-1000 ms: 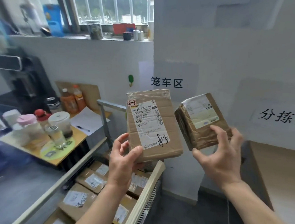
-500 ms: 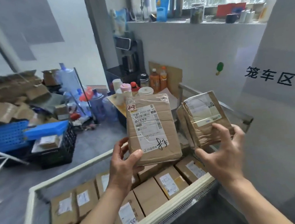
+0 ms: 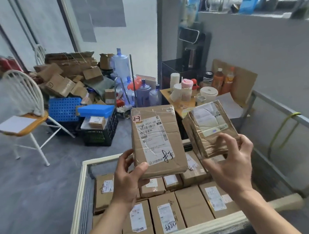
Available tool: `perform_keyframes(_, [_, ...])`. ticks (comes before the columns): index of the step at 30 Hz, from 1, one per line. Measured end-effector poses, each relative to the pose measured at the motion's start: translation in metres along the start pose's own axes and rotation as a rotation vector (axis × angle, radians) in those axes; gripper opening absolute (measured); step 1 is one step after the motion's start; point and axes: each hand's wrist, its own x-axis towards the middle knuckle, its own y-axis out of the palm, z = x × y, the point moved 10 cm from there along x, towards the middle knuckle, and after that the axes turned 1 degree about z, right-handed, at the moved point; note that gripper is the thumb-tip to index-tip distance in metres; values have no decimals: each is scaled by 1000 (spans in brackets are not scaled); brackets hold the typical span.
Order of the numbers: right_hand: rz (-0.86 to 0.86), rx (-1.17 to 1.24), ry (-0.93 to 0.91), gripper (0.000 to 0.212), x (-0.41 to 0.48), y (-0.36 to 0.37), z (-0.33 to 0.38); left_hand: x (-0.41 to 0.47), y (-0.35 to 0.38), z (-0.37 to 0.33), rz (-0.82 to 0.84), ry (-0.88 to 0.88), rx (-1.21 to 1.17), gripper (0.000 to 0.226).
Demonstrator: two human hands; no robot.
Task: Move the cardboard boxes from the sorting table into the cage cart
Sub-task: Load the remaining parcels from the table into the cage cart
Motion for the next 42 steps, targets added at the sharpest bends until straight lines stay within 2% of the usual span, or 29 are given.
perform_keyframes(6, [111,8,24,74,-14,106,47,36,-102,1,-59,-40,-16,61])
perform_keyframes(9, [174,-1,67,74,-33,157,55,47,-149,19,-87,-92,13,66])
perform_keyframes(11, [221,16,91,72,-48,187,52,50,-174,41,-113,-139,60,61])
perform_keyframes(16, [377,39,112,71,-93,266,21,44,-227,114,-218,-297,125,68])
perform_keyframes(23, [657,-28,269,68,-168,369,-62,8,-275,221,-357,-545,172,74])
perform_keyframes(25, [722,-49,287,67,-184,389,-78,-2,-288,248,-395,-609,170,74])
perform_keyframes(31, [826,-98,343,67,-219,434,-110,-14,-320,303,-468,-718,200,56])
perform_keyframes(36, [890,-121,363,69,-246,455,-119,-7,-334,323,-475,-770,224,62])
perform_keyframes(42, [999,-204,438,69,-275,463,-126,-8,-348,335,-480,-882,287,51])
